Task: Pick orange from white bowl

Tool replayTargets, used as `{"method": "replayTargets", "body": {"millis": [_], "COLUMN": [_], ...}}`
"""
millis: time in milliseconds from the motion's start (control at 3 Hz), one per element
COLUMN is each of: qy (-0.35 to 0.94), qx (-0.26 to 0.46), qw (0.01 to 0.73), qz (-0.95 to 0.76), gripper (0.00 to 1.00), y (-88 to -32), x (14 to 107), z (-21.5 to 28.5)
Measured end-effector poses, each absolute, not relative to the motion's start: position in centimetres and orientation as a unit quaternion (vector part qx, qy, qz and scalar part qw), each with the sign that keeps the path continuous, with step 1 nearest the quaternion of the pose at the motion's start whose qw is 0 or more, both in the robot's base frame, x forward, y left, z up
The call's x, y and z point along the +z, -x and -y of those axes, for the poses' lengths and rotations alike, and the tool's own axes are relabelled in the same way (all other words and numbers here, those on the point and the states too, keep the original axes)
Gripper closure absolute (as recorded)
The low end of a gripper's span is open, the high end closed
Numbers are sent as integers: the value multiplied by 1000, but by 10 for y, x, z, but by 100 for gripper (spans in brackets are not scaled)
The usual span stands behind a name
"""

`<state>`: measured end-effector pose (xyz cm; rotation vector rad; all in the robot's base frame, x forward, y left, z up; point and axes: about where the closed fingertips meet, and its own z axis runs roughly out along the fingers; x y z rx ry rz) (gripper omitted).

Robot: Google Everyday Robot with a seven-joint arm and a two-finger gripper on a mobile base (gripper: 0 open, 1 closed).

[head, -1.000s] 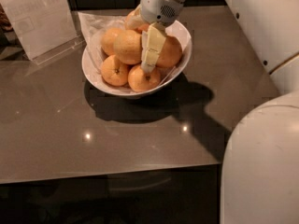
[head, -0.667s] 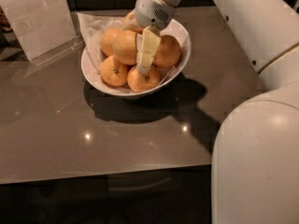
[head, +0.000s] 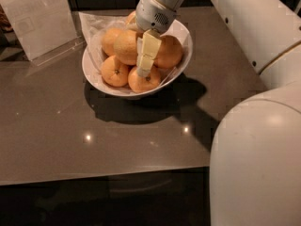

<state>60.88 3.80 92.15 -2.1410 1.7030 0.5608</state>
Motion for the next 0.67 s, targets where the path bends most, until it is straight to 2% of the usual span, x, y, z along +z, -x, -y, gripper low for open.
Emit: {"method": "replayTargets", "body": {"millis": [333,667], "qy": [751,751], "qx": [202,202], "qw": [167,166], "qz": [-606,-606], "gripper": [0,19], "y": [-606,-606], "x": [918,919], "z": [-36,-36]}}
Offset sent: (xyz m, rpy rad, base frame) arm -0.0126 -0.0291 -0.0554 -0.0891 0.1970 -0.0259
